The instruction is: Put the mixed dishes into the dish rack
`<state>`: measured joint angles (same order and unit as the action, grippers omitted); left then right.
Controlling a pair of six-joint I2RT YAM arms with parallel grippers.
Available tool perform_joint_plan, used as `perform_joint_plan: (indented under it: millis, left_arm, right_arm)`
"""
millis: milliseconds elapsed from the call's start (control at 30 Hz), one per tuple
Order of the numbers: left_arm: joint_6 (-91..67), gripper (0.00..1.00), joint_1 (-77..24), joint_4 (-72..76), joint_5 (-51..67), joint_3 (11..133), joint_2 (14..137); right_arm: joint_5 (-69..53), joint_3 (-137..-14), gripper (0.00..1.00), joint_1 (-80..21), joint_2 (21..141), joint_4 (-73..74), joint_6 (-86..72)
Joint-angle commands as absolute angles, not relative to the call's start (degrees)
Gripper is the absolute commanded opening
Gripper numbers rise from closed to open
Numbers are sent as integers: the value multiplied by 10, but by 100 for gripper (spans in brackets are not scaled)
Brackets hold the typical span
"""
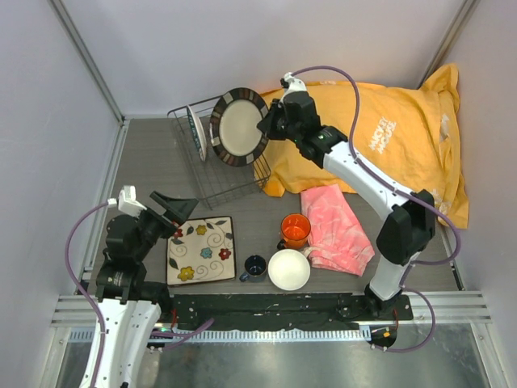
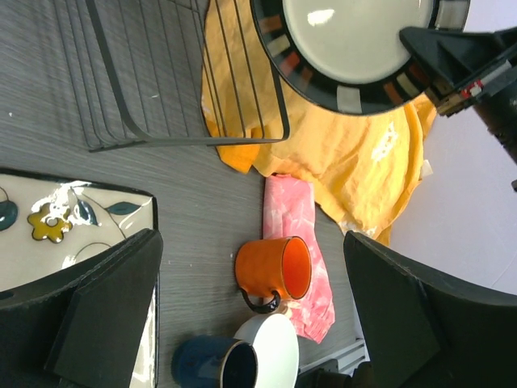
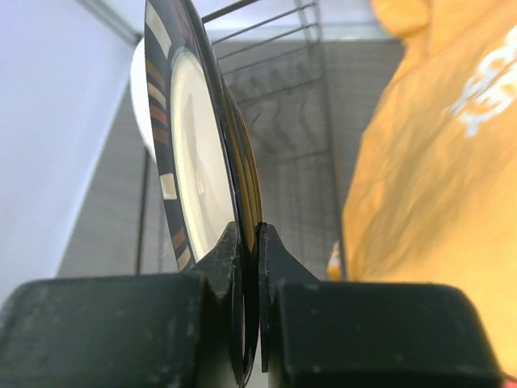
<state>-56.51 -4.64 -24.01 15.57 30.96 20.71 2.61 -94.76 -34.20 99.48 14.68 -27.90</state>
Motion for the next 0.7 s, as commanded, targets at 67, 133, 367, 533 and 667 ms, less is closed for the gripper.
perform_joint_plan:
  millis: [67,133,367,533,667]
  left_arm:
    - [-544,100,-48,-254,151,340,204]
    - [-543,100,-47,-254,151,340,207]
    - [-540,100,-47,-257,169,345,214]
    - [-532,100,-47,-273,163,347,203]
    - [-531,100,-47,-282,159,345,190]
  right_arm:
    - [162,-1088,1,-360,1020,83,-201]
    - [181,-1128,1,-378,1046,91,-167]
    - [311,-1257,1,-485,1140,102,-25]
    - [438,-1318,1,-523,1202,61,59]
    - [500,-1310,1,-544,1232,-29,113]
